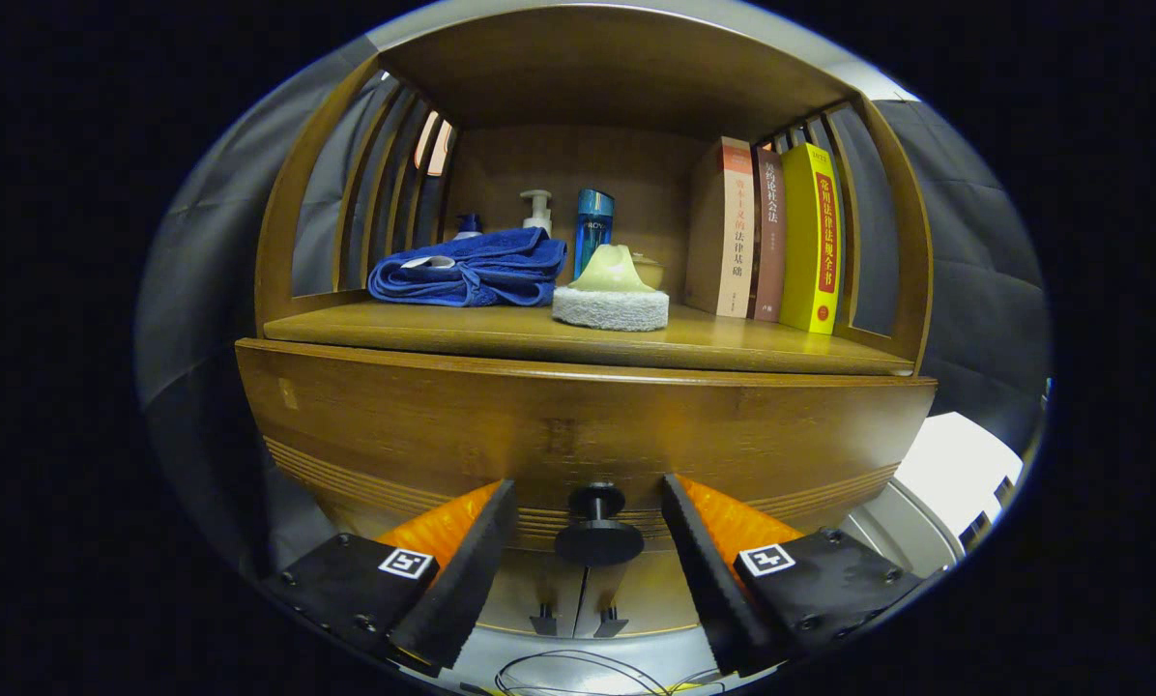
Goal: Pull open the drawer, take out the items inside it, and place them on the countertop above the cabinet.
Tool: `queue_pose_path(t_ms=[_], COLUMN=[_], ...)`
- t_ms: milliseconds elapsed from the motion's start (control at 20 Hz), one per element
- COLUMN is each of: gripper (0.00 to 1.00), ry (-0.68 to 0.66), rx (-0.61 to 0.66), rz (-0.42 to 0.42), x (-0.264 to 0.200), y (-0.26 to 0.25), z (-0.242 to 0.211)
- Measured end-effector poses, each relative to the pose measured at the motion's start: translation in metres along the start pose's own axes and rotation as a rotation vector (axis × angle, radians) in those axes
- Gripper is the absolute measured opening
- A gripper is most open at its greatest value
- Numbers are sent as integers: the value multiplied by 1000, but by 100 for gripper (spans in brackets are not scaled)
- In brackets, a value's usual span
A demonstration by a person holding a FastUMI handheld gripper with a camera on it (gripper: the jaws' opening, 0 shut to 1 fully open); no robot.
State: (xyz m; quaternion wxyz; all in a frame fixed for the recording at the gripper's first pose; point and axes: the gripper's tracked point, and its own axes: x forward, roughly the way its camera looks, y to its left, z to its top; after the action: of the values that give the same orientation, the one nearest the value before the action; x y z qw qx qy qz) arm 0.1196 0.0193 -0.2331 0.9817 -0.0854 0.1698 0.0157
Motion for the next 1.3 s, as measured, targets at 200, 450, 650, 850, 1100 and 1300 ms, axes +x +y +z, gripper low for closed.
queue_pose_path(t_ms=[200, 450, 650, 850, 1100, 1300], gripper=[99, 99, 99, 99, 99, 99], ry=[-6, -14, -20, -76, -134, -156], rx=[-4, -5, 16, 4, -4, 15], rz=[1, 2, 25, 21, 33, 38], x=[5, 13, 9, -20, -70, -111], y=[1, 1, 5, -3, -3, -4], z=[1, 1, 4, 33, 72, 93])
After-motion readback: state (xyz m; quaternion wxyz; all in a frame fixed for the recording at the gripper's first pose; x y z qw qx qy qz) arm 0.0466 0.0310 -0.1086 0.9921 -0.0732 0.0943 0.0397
